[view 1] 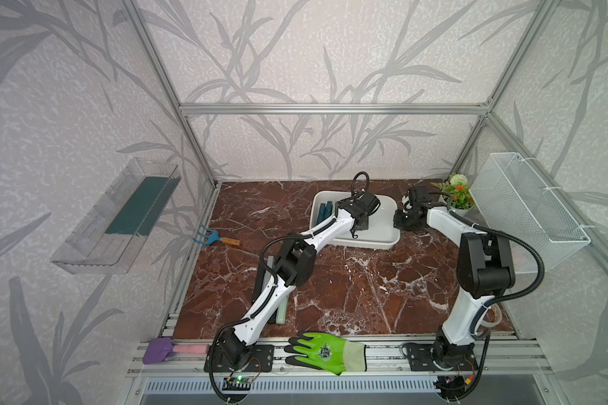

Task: Put the pruning pliers into the storage box
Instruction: Place the pruning pliers in the storage box.

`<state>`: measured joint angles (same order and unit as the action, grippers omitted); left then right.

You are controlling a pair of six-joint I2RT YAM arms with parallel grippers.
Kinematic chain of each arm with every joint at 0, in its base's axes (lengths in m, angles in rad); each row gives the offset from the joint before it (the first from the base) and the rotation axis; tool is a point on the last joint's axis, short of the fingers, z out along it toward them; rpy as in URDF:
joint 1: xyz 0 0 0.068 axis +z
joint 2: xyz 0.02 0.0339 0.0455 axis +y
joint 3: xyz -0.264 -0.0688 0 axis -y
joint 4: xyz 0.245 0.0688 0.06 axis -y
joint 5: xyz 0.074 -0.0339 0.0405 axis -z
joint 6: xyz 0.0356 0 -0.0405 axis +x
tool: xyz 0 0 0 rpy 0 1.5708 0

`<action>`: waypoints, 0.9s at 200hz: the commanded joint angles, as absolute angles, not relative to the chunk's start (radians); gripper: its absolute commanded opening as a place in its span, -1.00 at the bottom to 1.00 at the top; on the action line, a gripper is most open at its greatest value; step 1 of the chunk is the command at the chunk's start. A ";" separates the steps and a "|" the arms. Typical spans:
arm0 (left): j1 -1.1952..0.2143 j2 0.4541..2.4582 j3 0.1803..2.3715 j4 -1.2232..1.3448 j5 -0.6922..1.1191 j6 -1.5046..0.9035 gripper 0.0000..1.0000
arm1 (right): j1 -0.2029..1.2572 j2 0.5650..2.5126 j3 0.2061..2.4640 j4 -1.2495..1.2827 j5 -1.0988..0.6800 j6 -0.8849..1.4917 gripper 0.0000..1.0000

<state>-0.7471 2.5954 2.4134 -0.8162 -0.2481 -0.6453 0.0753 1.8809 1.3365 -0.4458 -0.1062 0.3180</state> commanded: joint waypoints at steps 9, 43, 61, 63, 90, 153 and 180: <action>-0.735 2.607 2.446 -0.861 -0.320 -0.671 -0.63 | 0.068 1.867 1.314 -0.449 -0.093 0.347 -0.77; -0.726 2.606 2.448 -0.858 -0.342 -0.627 -0.63 | 0.069 1.867 1.306 -0.447 -0.102 0.339 -0.77; -0.720 2.609 2.447 -0.841 -0.332 -0.595 -0.63 | 0.069 1.868 1.300 -0.446 -0.104 0.334 -0.77; -0.718 2.610 2.447 -0.839 -0.328 -0.590 -0.63 | 0.069 1.868 1.300 -0.446 -0.105 0.334 -0.77; -0.710 2.631 2.462 -0.827 -0.313 -0.556 -0.63 | 0.070 1.867 1.295 -0.446 -0.110 0.334 -0.77; -0.707 2.641 2.480 -0.825 -0.301 -0.509 -0.44 | 0.071 1.861 1.295 -0.444 -0.115 0.337 -0.77; -0.707 2.642 2.482 -0.821 -0.303 -0.499 -0.23 | 0.070 1.862 1.295 -0.442 -0.123 0.338 -0.77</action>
<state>-0.7132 2.6240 2.4474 -0.8200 -0.2798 -0.5209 0.0746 1.8713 1.3151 -0.4191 -0.1150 0.3241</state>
